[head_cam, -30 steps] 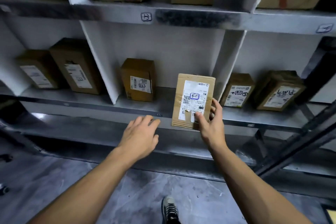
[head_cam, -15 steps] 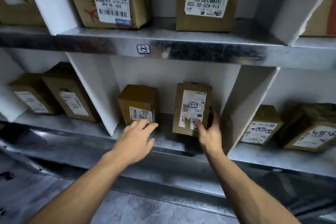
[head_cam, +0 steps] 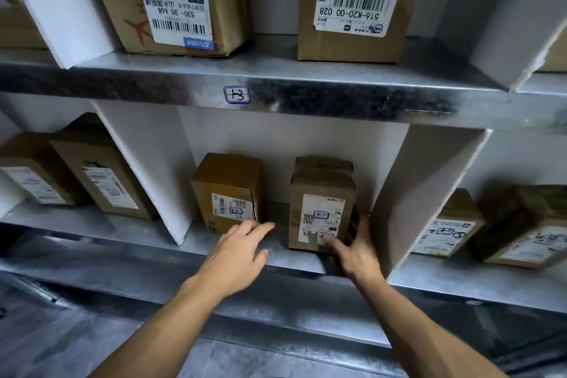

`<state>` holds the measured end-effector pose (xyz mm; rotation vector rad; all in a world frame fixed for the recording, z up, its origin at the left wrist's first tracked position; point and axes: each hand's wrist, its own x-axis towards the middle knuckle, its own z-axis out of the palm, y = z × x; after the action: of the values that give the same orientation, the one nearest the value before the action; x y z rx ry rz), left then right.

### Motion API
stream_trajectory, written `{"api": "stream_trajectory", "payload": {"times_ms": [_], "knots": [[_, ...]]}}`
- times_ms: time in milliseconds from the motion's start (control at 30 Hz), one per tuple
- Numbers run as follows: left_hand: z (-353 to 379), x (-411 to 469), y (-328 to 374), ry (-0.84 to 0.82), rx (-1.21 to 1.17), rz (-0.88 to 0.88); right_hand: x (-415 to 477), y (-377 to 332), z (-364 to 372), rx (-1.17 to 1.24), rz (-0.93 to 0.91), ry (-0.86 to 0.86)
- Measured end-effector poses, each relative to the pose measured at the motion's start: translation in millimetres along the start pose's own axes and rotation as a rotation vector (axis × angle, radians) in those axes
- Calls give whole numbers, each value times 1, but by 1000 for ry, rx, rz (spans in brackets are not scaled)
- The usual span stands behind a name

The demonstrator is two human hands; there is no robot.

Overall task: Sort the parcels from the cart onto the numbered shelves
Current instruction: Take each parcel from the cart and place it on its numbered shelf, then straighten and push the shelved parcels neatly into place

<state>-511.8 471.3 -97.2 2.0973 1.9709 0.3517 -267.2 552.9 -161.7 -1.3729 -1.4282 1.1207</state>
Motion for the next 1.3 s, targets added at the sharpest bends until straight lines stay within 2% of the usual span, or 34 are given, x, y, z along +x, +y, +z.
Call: {"api": "stream_trajectory", "payload": {"times_ms": [467, 700, 800, 967, 1300], "knots": [[-20, -9, -20, 30, -36, 5, 12, -11, 16, -53, 138, 16], [-29, -23, -41, 11, 5, 72, -28, -33, 28, -172, 210, 208], [-32, -36, -50, 45, 65, 33, -64, -37, 38, -272, 214, 274], [-37, -68, -72, 77, 105, 73, -127, -43, 65, -424, 148, 217], [-34, -130, -94, -12, 131, 187, -223, -49, 99, -709, 80, 84]]}}
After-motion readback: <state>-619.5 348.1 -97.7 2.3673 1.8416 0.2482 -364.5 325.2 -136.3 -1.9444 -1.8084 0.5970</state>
